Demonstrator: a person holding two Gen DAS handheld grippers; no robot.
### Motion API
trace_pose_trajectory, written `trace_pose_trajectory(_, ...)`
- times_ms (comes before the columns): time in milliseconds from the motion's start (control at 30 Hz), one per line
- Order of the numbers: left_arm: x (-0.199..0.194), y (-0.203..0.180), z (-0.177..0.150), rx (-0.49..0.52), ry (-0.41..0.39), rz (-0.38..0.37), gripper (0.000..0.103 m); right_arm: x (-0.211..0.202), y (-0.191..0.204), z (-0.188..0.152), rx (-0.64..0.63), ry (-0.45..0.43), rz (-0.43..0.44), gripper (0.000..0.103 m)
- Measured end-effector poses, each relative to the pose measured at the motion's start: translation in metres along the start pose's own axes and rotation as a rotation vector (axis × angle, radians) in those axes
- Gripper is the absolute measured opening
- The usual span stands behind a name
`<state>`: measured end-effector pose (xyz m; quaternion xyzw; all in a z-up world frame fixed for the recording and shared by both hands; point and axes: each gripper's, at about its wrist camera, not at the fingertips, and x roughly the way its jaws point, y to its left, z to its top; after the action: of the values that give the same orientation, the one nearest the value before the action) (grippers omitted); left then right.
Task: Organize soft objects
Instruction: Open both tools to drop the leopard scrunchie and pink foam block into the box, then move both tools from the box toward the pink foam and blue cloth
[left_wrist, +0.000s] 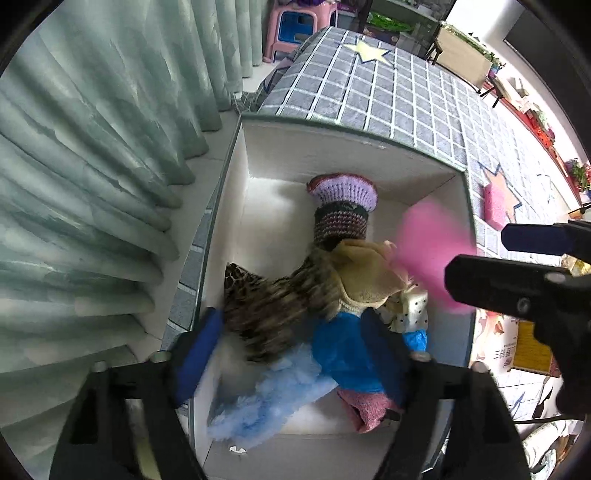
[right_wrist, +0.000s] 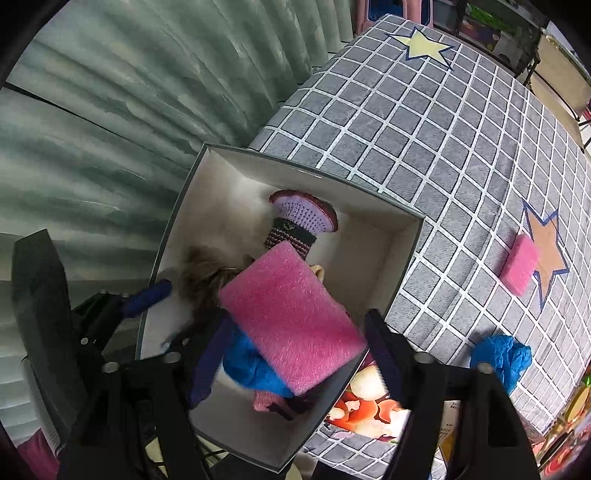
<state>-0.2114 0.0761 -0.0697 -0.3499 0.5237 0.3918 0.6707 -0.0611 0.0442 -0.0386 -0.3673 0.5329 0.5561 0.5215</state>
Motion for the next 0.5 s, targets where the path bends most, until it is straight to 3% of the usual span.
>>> trace_pose_trajectory(67,-0.005,0.0,0.0,-0.004,-0.022,-0.011,0.085,-0.001,0.0,0.0,0.007,-0.007,0.0,0.088)
trace_pose_trajectory(167,-0.009,0.001,0.001,-0.024,-0.042,-0.019,0.103,-0.003,-0.001,0.0,0.023,-0.006,0.001,0.088)
trace_pose_trajectory(233,-0.01,0.003,0.002,-0.041,-0.048,-0.042,0.102,-0.005,-0.003,0.0,0.033,-0.008,0.004,0.088)
trace_pose_trajectory(300,-0.01,0.005,0.005,-0.05,-0.045,-0.07,0.103,-0.008,-0.005,0.0,0.049,-0.007,0.01,0.103)
trace_pose_trajectory(500,-0.023,-0.015,0.011,-0.011,-0.038,-0.125,0.102,-0.022,-0.015,-0.004,0.115,0.007,0.072,0.103)
